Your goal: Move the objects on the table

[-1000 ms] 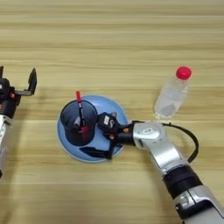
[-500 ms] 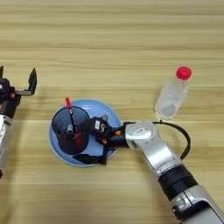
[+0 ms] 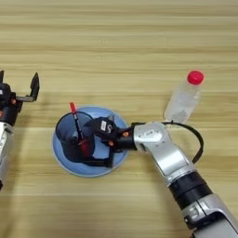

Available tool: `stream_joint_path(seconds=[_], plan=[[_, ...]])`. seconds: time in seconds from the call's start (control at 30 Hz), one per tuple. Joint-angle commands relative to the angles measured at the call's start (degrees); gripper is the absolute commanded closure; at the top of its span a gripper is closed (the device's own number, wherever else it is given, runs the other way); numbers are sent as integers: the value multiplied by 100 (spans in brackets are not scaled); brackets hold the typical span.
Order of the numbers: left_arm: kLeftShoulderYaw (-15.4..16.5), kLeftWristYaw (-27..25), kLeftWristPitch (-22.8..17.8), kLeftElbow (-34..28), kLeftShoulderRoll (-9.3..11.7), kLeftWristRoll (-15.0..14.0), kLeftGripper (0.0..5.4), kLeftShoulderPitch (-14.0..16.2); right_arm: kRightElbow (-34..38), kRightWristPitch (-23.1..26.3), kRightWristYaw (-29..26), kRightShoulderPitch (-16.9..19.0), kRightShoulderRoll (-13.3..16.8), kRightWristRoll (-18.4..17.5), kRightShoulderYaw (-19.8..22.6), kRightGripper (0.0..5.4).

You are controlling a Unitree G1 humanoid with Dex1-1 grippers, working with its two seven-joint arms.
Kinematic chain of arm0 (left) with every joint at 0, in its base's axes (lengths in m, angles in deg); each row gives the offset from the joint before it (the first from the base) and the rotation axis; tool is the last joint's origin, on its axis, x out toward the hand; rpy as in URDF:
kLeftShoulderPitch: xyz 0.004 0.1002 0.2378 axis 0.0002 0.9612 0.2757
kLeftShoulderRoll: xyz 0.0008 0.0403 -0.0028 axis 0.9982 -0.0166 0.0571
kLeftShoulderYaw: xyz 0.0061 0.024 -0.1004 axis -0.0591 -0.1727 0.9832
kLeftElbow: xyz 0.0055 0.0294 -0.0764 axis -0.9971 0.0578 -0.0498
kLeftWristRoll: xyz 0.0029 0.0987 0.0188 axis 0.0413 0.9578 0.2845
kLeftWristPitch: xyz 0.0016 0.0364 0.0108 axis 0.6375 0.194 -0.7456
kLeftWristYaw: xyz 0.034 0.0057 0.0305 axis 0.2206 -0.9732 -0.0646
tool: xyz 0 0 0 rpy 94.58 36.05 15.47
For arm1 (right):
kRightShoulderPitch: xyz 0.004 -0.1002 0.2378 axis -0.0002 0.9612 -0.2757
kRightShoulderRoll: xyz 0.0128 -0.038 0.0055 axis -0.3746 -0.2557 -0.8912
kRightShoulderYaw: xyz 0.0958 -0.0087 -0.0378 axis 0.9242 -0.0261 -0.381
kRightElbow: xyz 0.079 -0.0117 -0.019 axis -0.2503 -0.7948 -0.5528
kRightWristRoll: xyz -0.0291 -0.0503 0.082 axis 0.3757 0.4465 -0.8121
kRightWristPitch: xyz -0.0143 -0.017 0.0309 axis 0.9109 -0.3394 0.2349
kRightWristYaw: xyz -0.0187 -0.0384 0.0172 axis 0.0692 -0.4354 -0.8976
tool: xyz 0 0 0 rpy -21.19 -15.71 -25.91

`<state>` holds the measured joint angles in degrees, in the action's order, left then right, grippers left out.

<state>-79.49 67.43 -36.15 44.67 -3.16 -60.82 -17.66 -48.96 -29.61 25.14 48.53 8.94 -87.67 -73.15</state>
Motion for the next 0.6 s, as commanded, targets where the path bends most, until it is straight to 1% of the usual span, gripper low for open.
stream_joint_path(seconds=[0.03,0.27,0.5,0.6], plan=[[-29,12,7,26,-19,48,0,-43,216,62,8,-131,114,-97,145,2],[-35,20,9,18,-26,55,0,-43,613,148,-50,-103,300,-256,342,2],[-32,18,9,22,-23,55,0,-43,875,205,-104,118,545,-393,423,2],[-30,16,5,17,-18,53,0,-38,997,251,-117,262,681,-511,535,2]])
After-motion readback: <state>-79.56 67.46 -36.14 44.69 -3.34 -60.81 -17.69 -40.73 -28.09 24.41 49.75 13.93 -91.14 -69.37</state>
